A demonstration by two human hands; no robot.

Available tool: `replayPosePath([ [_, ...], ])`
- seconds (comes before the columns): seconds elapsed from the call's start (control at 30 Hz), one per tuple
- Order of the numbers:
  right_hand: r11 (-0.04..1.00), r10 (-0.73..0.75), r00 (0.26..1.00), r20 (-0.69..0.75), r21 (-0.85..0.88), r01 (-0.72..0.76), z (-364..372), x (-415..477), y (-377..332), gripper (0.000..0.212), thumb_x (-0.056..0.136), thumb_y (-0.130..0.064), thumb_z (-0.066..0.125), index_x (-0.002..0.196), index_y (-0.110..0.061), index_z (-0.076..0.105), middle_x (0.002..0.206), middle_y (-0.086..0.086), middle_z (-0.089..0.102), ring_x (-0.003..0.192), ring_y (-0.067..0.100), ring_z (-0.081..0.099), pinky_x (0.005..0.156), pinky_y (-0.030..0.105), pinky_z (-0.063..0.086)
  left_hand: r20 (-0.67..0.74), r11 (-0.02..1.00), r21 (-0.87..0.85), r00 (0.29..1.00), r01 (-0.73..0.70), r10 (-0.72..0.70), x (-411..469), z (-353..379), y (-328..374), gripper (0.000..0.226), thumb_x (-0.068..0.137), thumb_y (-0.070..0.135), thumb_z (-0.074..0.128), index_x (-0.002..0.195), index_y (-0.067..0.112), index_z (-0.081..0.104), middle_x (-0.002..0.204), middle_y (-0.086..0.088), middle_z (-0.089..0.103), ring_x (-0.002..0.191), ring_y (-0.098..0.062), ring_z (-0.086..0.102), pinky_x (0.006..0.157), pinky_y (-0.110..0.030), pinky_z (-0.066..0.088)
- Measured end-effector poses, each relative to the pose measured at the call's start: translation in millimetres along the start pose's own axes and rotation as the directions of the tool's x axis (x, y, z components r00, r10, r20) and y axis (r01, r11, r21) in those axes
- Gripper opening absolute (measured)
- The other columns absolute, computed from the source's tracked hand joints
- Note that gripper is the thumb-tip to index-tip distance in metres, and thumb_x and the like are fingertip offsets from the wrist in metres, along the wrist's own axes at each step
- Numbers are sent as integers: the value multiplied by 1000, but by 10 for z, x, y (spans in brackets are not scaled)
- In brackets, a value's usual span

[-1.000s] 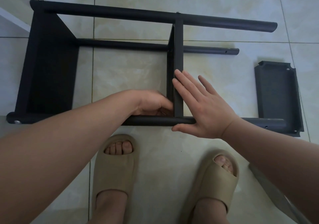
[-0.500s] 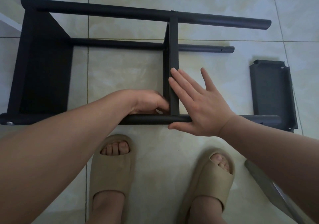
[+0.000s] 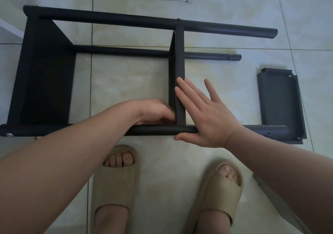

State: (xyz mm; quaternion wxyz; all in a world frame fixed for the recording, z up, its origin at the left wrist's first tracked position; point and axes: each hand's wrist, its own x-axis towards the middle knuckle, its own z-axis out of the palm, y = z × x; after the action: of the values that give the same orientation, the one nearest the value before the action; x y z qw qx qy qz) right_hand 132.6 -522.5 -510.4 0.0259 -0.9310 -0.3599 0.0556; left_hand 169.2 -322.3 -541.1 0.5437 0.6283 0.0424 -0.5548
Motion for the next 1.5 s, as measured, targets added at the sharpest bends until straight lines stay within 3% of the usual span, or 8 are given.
replayPosePath([
  [0.33, 1000, 2, 1000, -2, 6, -2, 0, 6, -3, 108, 88, -80, 38, 158, 1, 23, 168, 17, 12, 156, 31, 13, 122, 64, 13, 28, 998, -57, 1000, 2, 0, 26, -27, 7, 18, 88, -11, 55, 102, -5, 64, 78, -16, 62, 65, -18, 64, 66, -26, 54],
  [0.43, 1000, 7, 1000, 10, 3, -7, -5, 4, -1, 108, 88, -81, 37, 158, 0, 22, 168, 16, 11, 156, 30, 11, 122, 63, 13, 52, 997, -68, 998, 33, -30, 34, -47, 30, 14, 89, -10, 56, 92, -1, 67, 80, -14, 66, 70, -20, 67, 73, -30, 55],
  [0.57, 1000, 8, 1000, 14, 14, -8, -11, 4, 0, 108, 88, -80, 38, 159, 0, 21, 168, 16, 10, 156, 30, 10, 122, 63, 13, 112, 992, -94, 991, 83, -72, 0, -49, 29, 31, 90, -1, 56, 72, 13, 76, 76, -8, 73, 68, -17, 71, 64, -27, 55],
  [0.73, 1000, 11, 1000, 22, 16, -12, -9, 6, -2, 108, 88, -80, 37, 159, -1, 20, 168, 16, 10, 157, 30, 9, 122, 61, 13, 93, 987, -70, 986, 147, -140, 3, -51, 61, 34, 91, 4, 59, 64, 14, 76, 73, -6, 73, 64, -16, 70, 58, -24, 53],
  [0.9, 999, 13, 1000, 6, 30, -13, 0, 2, 6, 108, 88, -80, 39, 159, 0, 22, 168, 16, 11, 156, 30, 10, 122, 61, 14, 80, 981, -63, 981, 181, -176, 25, -52, 141, 16, 90, 0, 60, 81, 6, 71, 75, -9, 71, 67, -17, 70, 62, -26, 56],
  [1.07, 999, 8, 1000, -11, 35, -8, 17, -2, 2, 108, 88, -79, 42, 158, 0, 23, 168, 17, 12, 156, 30, 12, 122, 61, 15, 91, 984, -81, 984, 160, -153, 50, -69, 140, 30, 90, -6, 56, 70, 7, 75, 74, -11, 72, 66, -18, 71, 59, -25, 57],
  [1.27, 999, 12, 1000, -7, 33, -11, 18, -4, 6, 108, 88, -80, 40, 159, 0, 22, 168, 16, 11, 156, 30, 11, 122, 60, 15, 107, 990, -116, 992, 86, -73, 50, -76, 78, 31, 91, -12, 50, 76, 7, 70, 74, -11, 71, 68, -19, 71, 64, -27, 60],
  [1.5, 999, 16, 1000, 2, 38, -16, 18, -3, 2, 108, 88, -80, 39, 159, -1, 20, 169, 14, 9, 157, 28, 9, 123, 58, 14, 126, 991, -136, 992, 9, 9, 64, -81, -7, 21, 92, -12, 51, 108, -4, 62, 87, -15, 69, 78, -23, 70, 73, -30, 59],
])
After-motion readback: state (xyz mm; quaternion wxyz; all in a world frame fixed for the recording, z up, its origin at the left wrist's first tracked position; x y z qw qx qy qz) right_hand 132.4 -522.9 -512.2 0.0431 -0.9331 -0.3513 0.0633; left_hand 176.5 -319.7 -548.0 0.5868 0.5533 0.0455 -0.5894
